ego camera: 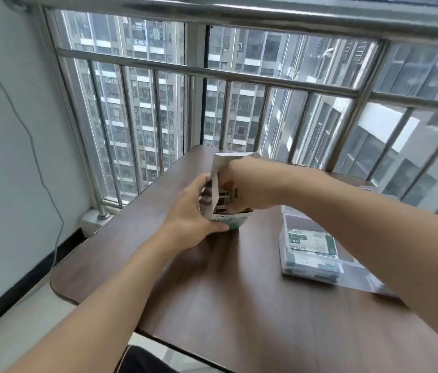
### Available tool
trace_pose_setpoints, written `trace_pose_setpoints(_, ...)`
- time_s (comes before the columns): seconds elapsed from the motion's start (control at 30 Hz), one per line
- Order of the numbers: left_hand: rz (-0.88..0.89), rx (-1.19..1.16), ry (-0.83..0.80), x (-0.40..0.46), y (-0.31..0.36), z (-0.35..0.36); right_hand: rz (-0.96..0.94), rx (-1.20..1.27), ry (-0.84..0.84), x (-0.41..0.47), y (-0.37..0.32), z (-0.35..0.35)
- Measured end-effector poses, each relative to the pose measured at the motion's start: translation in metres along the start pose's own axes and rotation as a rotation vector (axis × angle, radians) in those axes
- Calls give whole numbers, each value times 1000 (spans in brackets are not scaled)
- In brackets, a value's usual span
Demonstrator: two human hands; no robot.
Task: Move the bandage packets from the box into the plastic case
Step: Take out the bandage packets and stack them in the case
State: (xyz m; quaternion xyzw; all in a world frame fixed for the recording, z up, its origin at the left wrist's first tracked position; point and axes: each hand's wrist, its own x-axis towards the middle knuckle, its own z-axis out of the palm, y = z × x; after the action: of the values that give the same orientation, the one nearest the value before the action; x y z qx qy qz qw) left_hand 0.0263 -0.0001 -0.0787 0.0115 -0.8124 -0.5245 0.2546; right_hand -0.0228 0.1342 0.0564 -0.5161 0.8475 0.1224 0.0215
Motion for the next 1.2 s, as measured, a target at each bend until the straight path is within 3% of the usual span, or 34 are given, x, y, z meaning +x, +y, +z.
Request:
trace_pose_setpoints(0.17,62,13,96,-6,10,-11,-45,28,317,-5,-4,19)
trace_pose_setpoints(0.4,51,33,140,-4,13,-5,23,132,370,5,0,34)
trace_pose_setpoints(0.6,66,8,90,-5,18,-3,-99,376,352,-7,16,29)
trace_pose_setpoints(0.97,117,164,7,-7,31,5,15,-17,339,-12,3,33)
trace_pose_setpoints(1.2,167,286,1,0,42,16,36,109,195,-3,19,45)
